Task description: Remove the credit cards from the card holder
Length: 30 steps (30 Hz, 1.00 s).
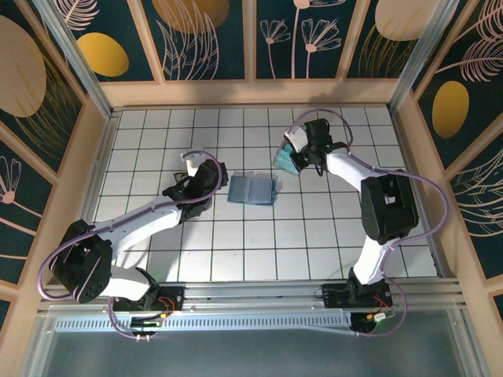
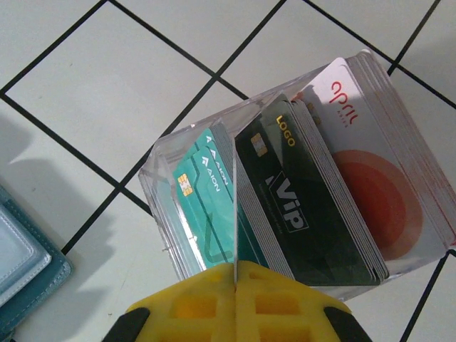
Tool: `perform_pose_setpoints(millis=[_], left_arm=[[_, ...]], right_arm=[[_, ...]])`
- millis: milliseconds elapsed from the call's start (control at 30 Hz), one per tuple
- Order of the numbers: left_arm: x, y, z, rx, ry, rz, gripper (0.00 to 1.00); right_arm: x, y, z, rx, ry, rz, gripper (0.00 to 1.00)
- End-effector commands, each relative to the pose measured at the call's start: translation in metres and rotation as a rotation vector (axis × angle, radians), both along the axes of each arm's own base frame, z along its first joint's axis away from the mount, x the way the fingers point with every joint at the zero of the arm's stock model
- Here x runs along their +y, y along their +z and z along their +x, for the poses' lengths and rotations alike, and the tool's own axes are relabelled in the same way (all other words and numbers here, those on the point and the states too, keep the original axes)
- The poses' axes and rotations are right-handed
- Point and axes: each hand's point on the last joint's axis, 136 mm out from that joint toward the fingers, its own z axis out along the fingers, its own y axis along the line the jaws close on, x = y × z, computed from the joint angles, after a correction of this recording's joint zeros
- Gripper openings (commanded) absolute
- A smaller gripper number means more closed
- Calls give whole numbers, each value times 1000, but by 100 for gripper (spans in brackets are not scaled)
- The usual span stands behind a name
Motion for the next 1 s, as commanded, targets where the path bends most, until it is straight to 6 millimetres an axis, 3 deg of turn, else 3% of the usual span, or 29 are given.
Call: perform_pose_setpoints(millis=[0, 400, 800, 967], left_arm=[[-1, 6, 6, -15, 14, -16, 99], [-2, 9, 7, -16, 12, -12, 99], [-3, 17, 7, -34, 3, -32, 99], [-3, 19, 6, -40, 4, -34, 99]], right_arm=[[4, -4, -3, 48, 37, 13, 0], [13, -16, -10, 142, 107, 12, 0], [15, -32, -2, 235, 138, -27, 0], [14, -29, 3, 232, 136, -40, 0]])
